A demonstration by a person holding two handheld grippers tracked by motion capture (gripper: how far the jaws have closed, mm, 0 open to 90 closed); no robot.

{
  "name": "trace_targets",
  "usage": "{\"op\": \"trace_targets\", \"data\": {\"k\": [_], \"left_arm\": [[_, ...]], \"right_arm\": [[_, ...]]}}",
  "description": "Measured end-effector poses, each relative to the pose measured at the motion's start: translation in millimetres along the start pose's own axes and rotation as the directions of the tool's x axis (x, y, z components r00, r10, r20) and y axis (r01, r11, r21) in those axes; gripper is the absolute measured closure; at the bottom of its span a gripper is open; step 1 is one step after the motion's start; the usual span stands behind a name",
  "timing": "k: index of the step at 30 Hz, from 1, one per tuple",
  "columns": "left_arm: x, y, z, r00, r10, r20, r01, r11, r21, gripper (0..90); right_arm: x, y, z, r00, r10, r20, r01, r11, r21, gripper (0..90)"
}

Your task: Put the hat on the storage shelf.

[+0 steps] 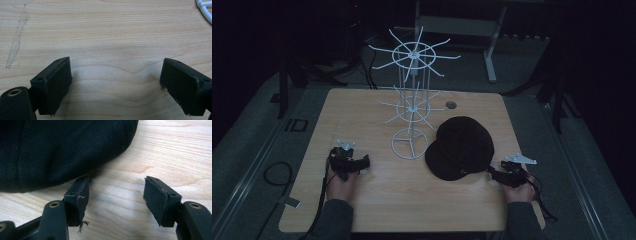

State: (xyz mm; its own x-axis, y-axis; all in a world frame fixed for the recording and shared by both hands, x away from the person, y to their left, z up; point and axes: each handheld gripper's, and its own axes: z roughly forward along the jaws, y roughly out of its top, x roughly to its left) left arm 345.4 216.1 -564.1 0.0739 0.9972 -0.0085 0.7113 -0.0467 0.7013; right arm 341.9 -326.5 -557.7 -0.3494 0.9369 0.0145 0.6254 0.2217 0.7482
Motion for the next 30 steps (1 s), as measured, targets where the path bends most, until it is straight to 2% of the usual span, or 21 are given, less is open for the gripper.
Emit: {"op": "trace_targets", "data": {"k": [2,7,11,13,16,18,19,22,24,25,26,27,28,29,30], "left_arm": [[-0.1,0.0,0.1,1.0000,0.000,0.000,0.000,1.0000,0.000,11.3],[-0.3,0.0,0.0,1.0000,0.000,0.000,0.000,1.0000,0.000,11.4],[0.0,0.0,-0.5,1.0000,0.007,0.002,-0.007,1.0000,0.006,11.4],[-0.1,0.0,-0.5,1.0000,0.006,0.002,-0.006,1.0000,0.006,11.4],[-0.3,0.0,-0.5,1.0000,0.006,0.002,-0.006,1.0000,0.006,11.5],[-0.7,0.0,-0.5,1.0000,0.005,0.003,-0.005,1.0000,0.006,11.5],[-1.1,0.1,-0.4,1.0000,0.007,0.004,-0.007,1.0000,0.005,11.5],[-1.5,0.0,-0.5,1.0000,0.008,0.005,-0.008,1.0000,0.005,11.5],[-1.7,0.1,-0.5,1.0000,0.008,0.004,-0.008,1.0000,0.005,11.5],[-2.0,0.0,-0.5,1.0000,0.008,0.005,-0.008,1.0000,0.004,11.5],[-2.0,0.0,-0.5,1.0000,0.008,0.005,-0.008,1.0000,0.004,11.5],[-2.4,-0.1,-0.5,1.0000,0.007,0.005,-0.007,1.0000,0.003,11.5],[-2.4,-0.1,-0.5,1.0000,0.007,0.005,-0.007,1.0000,0.003,11.5],[-2.6,-0.1,-0.5,1.0000,0.007,0.006,-0.007,1.0000,0.003,11.5],[-2.7,-0.1,-0.5,1.0000,0.008,0.006,-0.008,1.0000,0.003,11.5]], "right_arm": [[0.8,-0.3,0.0,0.9999,-0.014,0.004,0.014,1.000,0.003,36.7],[1.7,-1.2,-1.2,0.9999,-0.014,0.009,0.014,1.000,0.006,36.0],[1.8,2.4,-2.8,0.9996,-0.028,-0.006,0.028,0.998,0.050,34.1],[0.8,6.0,-6.7,0.9991,-0.038,-0.020,0.040,0.995,0.095,43.2],[-0.3,6.2,-9.5,0.9981,-0.046,-0.040,0.050,0.992,0.112,44.0],[0.5,5.6,-12.9,0.9955,-0.059,-0.075,0.068,0.990,0.126,46.4],[3.4,4.4,-16.4,0.9923,-0.083,-0.093,0.094,0.987,0.128,47.0],[6.9,4.5,-20.5,0.9889,-0.098,-0.112,0.112,0.986,0.126,47.1],[10.4,6.8,-25.5,0.9856,-0.109,-0.129,0.124,0.986,0.110,47.1],[14.3,10.6,-30.8,0.9812,-0.128,-0.144,0.142,0.986,0.092,47.0],[14.3,10.6,-30.8,0.9812,-0.128,-0.144,0.142,0.986,0.092,47.0],[19.7,15.2,-37.0,0.9751,-0.150,-0.163,0.164,0.984,0.071,46.8],[19.7,15.2,-37.0,0.9751,-0.150,-0.163,0.164,0.984,0.071,46.8],[25.7,20.3,-42.4,0.9673,-0.173,-0.185,0.186,0.981,0.055,46.4],[25.7,20.3,-42.4,0.9673,-0.173,-0.185,0.186,0.981,0.055,46.4]]}}
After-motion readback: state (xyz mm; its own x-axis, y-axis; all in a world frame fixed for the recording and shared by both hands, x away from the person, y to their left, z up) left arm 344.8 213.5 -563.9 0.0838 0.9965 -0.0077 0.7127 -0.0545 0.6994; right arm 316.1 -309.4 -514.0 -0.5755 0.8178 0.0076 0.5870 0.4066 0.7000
